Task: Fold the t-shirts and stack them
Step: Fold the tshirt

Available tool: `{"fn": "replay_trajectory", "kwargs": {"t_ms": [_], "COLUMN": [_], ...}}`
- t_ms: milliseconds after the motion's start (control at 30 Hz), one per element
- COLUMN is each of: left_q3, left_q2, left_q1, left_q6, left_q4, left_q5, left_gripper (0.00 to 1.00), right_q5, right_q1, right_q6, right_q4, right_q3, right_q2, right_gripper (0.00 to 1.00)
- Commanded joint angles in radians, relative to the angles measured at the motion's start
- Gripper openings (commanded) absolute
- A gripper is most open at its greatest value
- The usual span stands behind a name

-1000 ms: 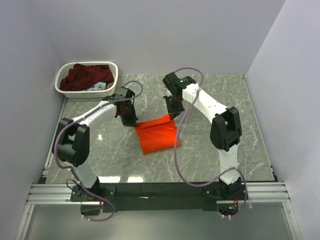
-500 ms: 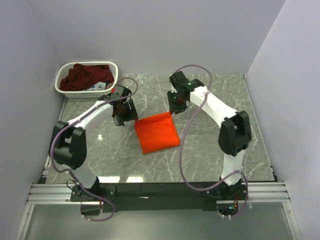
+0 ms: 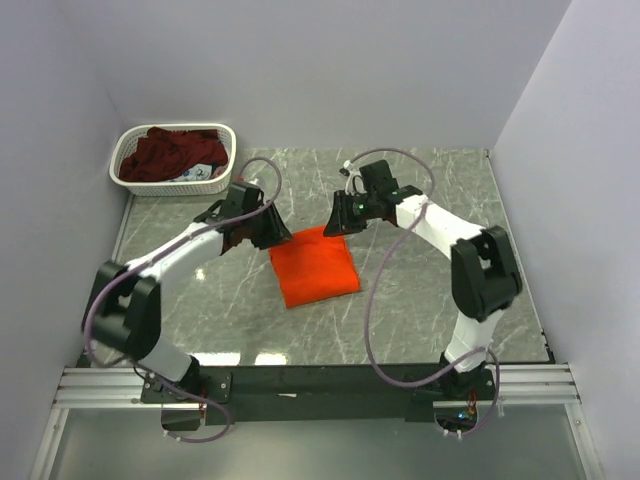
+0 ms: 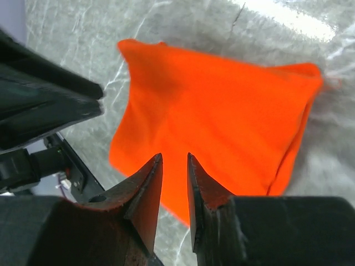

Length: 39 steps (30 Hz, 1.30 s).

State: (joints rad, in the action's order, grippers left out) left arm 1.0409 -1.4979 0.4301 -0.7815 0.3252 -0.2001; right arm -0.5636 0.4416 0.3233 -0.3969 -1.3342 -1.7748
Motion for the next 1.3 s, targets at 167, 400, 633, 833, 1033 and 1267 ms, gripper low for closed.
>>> {"fn": "replay_trajectory", "kwargs": {"t_ms": [167,400,633,833,1033,1267], "left_q3": [0.041,0.061,0.067,-0.066,-0.244,-0.479], "left_q2": [-0.260,-0.325,-0.125,0.077,0.102,0.085], "left_q1": [-0.082,-0.103,-0.090,0.001,0.116,0.156], "left_q6": [-0.001,0.007,0.002,-0.082,-0.182,-0.259], "left_q4": [-0.221,-0.177,-0.091,-0.127,-0.248,-0.379], "left_q5": [-0.085,-0.098,-0.038,-0.061,-0.117,-0.134], "left_gripper": [0.39,0.41,0.49,0.42,0.18,0.05], "right_q5": [-0.170,-0.150,-0.226,-0.291,-0.298,-0.298], "right_q1": [-0.069,-0.109,-0.078,-0.050,-0.030,-0.043], "right_q6": [0.049,0.103,0.239,0.419,0.445,0.381], "right_q4": [0.153,0.159,0.329,0.590,0.671,0.817], "right_q3": [-0.151,-0.191,0.010,0.312,0.493,0.684], "right_q2": [-0.276,-0.338,-0.072,0.136,0.157,-0.003], "right_gripper": [0.32,0.31,0.31,0.31,0.31,0.30]}}
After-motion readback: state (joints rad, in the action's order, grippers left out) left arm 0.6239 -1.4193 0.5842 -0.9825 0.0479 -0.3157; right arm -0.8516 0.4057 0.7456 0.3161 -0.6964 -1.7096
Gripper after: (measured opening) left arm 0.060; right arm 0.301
